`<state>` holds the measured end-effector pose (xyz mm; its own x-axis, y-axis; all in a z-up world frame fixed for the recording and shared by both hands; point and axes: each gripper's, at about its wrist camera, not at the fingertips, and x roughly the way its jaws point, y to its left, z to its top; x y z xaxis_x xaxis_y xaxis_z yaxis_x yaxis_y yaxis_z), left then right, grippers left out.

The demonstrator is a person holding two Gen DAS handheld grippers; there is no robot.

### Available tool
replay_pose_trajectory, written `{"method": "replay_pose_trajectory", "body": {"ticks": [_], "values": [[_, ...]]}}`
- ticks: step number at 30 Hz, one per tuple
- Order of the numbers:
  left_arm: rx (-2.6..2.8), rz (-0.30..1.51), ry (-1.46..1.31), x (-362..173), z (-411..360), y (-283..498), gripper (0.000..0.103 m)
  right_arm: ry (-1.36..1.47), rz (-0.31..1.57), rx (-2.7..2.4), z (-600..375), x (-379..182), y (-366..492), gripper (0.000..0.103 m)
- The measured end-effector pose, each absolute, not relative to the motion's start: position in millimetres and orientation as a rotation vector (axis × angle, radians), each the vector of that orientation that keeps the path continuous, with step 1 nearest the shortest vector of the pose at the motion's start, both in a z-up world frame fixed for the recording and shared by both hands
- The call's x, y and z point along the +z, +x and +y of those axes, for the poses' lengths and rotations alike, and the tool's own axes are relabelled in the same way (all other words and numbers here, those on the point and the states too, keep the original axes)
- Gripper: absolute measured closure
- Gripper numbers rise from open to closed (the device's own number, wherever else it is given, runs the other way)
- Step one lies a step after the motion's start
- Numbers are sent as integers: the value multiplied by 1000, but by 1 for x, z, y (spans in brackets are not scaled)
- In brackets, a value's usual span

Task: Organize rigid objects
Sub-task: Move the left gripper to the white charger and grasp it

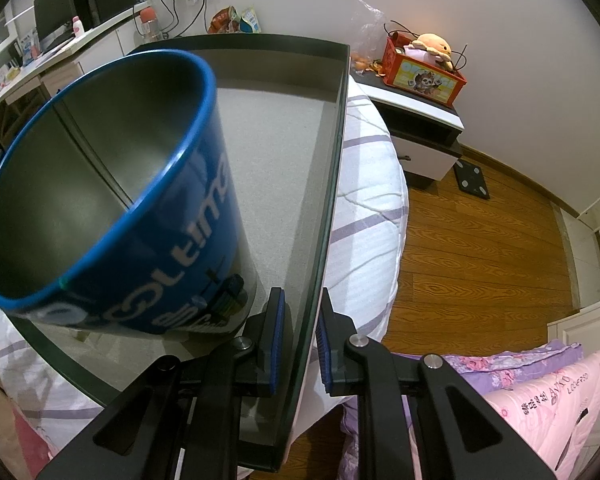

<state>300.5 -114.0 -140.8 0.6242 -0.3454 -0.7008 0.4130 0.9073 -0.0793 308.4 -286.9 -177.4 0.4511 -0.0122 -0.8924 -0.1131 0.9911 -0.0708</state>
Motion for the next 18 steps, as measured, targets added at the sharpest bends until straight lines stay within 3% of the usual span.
{"method": "replay_pose_trajectory", "body": {"ticks": [1, 4, 7, 18], "values": [[-433, 778, 87, -139, -112, 300, 35, -128, 1102, 62, -286, -177, 308, 87], [-423, 744, 63, -132, -103, 295, 17, -130, 1104, 58, -285, -177, 309, 87], [-401, 714, 38, -125, -89, 289, 4, -132, 1105, 55, -284, -178, 309, 87], [-251, 661, 14, -120, 5, 264, 1, -135, 1105, 52, -282, -178, 309, 87]]}}
